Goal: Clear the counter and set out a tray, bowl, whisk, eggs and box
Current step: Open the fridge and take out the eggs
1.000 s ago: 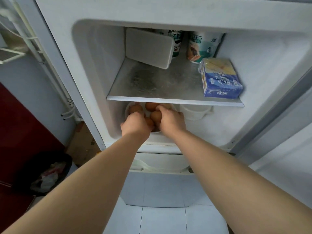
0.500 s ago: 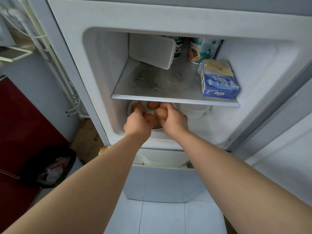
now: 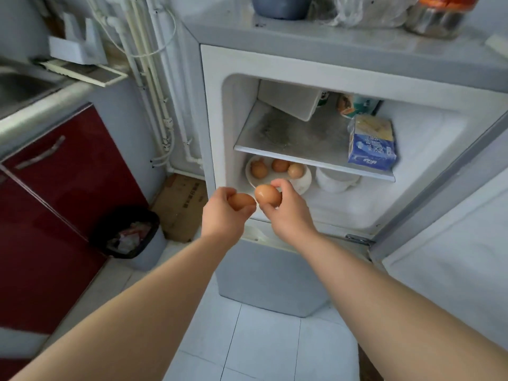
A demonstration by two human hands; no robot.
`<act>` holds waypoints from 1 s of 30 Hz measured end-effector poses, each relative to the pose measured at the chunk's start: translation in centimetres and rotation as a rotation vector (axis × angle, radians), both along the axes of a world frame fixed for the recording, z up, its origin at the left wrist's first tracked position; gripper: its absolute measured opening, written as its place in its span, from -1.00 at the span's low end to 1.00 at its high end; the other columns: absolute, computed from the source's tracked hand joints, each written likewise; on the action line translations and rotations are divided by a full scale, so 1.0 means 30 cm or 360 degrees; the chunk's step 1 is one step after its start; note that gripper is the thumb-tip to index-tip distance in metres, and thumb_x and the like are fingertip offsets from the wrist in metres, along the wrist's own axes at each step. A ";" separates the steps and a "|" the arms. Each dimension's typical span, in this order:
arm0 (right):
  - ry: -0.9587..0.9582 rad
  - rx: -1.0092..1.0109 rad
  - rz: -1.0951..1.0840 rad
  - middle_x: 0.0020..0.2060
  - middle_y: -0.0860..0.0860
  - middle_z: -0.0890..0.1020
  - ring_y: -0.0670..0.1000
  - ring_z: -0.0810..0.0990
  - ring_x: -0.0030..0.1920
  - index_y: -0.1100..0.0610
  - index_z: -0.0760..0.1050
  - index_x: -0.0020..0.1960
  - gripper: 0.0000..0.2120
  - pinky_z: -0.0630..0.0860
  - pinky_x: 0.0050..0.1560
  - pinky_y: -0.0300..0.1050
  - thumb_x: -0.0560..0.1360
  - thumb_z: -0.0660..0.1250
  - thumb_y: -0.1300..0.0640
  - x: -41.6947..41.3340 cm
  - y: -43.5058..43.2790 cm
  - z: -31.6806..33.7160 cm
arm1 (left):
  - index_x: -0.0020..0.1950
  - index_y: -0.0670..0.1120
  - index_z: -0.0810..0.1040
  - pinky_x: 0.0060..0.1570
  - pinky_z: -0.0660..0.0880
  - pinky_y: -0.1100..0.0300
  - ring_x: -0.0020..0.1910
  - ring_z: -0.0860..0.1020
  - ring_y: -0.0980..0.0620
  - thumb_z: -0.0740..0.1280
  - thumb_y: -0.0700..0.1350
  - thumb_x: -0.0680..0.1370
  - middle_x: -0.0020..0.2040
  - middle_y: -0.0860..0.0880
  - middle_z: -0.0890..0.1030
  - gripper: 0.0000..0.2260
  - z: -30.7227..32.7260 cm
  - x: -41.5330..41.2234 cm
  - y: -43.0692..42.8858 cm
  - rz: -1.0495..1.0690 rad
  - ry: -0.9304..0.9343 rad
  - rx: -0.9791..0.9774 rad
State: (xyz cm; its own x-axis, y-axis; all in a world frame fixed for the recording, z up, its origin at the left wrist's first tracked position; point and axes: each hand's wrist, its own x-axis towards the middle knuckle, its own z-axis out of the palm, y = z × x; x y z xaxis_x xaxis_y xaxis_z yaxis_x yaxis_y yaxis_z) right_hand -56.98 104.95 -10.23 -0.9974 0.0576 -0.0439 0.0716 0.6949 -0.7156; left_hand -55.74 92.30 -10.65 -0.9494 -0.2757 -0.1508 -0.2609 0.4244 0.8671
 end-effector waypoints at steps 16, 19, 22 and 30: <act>0.0104 -0.0082 0.0701 0.14 0.04 0.58 0.15 0.55 0.13 -0.02 0.37 0.27 -0.60 0.47 0.18 0.08 0.46 0.36 0.04 0.248 -0.829 0.294 | 0.25 -0.05 0.48 0.00 0.37 0.27 0.00 0.48 0.10 0.50 -0.03 0.41 0.05 0.04 0.54 -0.55 0.275 0.455 -0.766 0.0759 0.0199 -0.0083; 0.0109 -0.0081 0.0858 0.16 0.04 0.58 0.14 0.55 0.14 -0.01 0.35 0.29 -0.60 0.46 0.20 0.09 0.48 0.35 0.03 0.342 -1.031 0.346 | 0.24 -0.03 0.48 -0.02 0.36 0.27 0.00 0.48 0.10 0.50 0.00 0.41 0.04 0.06 0.52 -0.56 0.322 0.586 -0.965 0.0924 0.0218 -0.0104; 0.0108 -0.0095 0.0998 0.16 0.01 0.56 0.11 0.54 0.16 -0.01 0.34 0.30 -0.59 0.44 0.23 0.13 0.50 0.34 0.03 0.445 -1.225 0.387 | 0.24 -0.02 0.47 -0.01 0.40 0.26 0.02 0.51 0.08 0.49 0.02 0.41 0.06 0.06 0.54 -0.55 0.357 0.724 -1.146 0.1051 0.0218 -0.0094; 0.0032 -0.0198 0.1287 0.10 0.03 0.60 0.10 0.58 0.12 0.02 0.37 0.27 -0.60 0.44 0.23 0.14 0.47 0.36 0.02 0.782 -1.807 0.444 | 0.27 -0.09 0.46 0.11 0.48 0.18 0.02 0.54 0.04 0.50 -0.04 0.41 0.07 -0.01 0.57 -0.53 0.429 1.128 -1.660 0.1386 0.0236 -0.0037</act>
